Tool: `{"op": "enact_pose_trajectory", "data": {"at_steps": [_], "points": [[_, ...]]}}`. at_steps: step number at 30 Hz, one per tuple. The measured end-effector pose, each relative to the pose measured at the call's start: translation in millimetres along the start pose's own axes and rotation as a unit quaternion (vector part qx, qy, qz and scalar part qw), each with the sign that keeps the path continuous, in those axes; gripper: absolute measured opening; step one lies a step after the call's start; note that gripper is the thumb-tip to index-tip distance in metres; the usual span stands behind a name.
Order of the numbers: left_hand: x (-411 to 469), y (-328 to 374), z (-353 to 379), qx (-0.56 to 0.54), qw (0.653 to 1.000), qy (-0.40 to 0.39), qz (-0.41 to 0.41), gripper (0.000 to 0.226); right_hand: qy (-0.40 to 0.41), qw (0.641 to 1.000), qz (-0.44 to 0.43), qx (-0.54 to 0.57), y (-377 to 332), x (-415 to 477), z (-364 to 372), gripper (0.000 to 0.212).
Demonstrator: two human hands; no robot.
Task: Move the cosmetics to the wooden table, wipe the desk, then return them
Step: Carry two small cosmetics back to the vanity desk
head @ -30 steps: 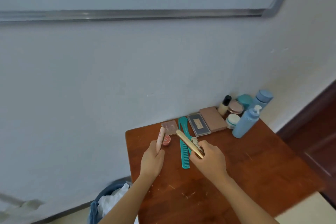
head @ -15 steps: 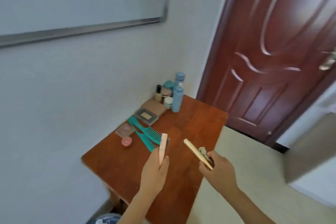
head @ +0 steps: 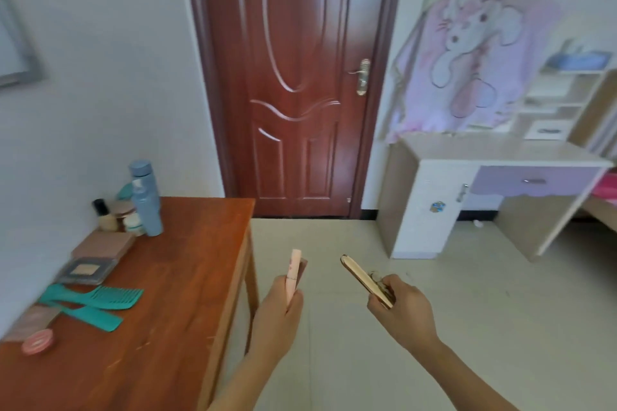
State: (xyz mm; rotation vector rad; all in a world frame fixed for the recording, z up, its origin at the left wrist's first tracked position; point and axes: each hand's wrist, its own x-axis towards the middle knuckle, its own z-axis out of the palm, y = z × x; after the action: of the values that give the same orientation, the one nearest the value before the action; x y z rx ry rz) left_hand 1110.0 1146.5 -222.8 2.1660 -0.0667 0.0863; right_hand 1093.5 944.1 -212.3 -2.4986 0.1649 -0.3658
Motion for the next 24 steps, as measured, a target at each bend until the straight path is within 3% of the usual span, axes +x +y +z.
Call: {"op": "enact_pose_trajectory", "data": {"at_steps": [3, 15, 24], "points": [[-3, 33, 60, 0.032, 0.999, -0.03, -0.025, 0.005, 0.013, 0.999, 0.032, -0.005, 59, -8, -42, 0.025], [-29, 131, 264, 0.019, 0.987, -0.162, -0.002, 0.006, 0.083, 0.979, 0.185, -0.026, 268, -53, -168, 0.023], [62, 178, 359, 0.007, 0.986, -0.169, 0.018, 0.007, 0.125, 0.967, 0.218, -0.05, 356, 30, -213, 0.015]]}}
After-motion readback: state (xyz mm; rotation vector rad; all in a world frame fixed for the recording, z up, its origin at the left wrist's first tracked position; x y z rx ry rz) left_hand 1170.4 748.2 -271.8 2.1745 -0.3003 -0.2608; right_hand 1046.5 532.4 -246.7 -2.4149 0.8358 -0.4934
